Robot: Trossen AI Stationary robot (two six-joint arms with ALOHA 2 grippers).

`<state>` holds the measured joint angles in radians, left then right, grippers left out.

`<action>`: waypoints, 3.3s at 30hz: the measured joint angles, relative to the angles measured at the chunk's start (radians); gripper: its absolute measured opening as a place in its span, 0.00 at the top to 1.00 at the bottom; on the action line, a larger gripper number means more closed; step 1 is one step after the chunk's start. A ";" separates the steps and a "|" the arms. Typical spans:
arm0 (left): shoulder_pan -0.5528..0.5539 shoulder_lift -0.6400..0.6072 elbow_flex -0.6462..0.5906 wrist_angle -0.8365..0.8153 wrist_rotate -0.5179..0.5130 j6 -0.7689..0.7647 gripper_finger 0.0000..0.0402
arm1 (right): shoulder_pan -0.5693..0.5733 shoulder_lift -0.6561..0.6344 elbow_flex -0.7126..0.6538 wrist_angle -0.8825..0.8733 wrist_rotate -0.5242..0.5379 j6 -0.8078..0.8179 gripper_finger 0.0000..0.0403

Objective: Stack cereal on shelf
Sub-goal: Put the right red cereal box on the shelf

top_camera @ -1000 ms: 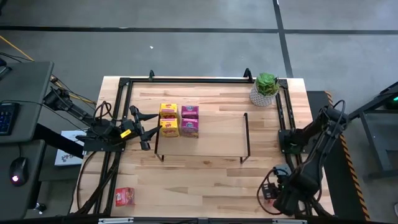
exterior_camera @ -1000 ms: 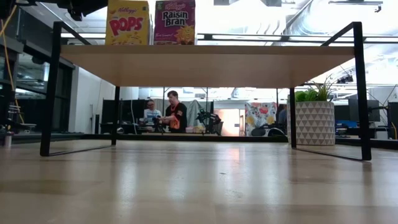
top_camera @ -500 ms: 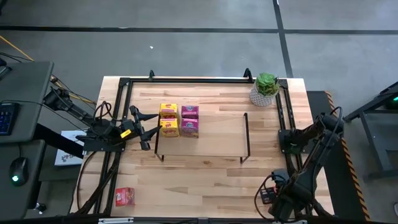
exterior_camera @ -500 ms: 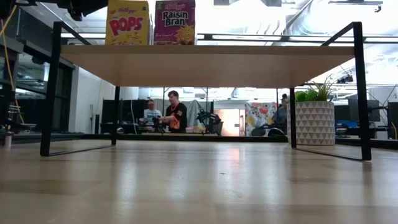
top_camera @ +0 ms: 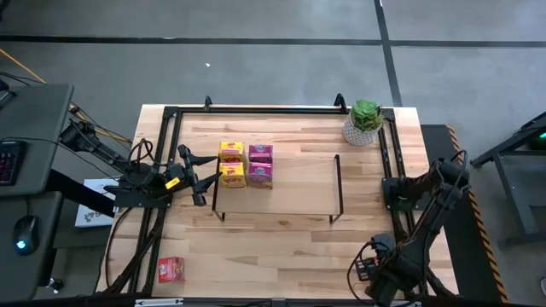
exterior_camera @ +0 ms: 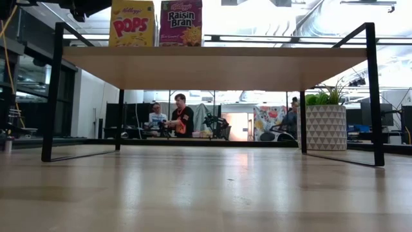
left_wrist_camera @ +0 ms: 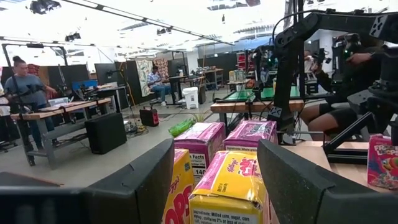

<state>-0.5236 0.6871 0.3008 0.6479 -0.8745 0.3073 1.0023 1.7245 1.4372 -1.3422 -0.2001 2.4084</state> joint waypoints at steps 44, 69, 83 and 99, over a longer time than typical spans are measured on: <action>0.000 0.000 0.000 0.000 0.000 -0.001 0.45 | -0.027 0.046 0.001 -0.025 0.112 -0.456 0.36; 0.000 0.000 0.000 0.000 0.000 -0.002 0.45 | 0.007 0.048 0.104 -0.146 0.025 -0.178 0.36; 0.000 0.000 0.000 0.000 0.000 -0.010 0.45 | 0.025 0.049 0.097 -0.079 0.093 -0.239 0.36; 0.000 0.000 0.000 0.000 0.000 -0.017 0.45 | 0.025 0.049 0.097 -0.076 0.106 -0.257 0.33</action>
<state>-0.5234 0.6870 0.3008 0.6476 -0.8742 0.2907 1.0275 1.7737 1.5341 -1.4183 -0.0940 2.1515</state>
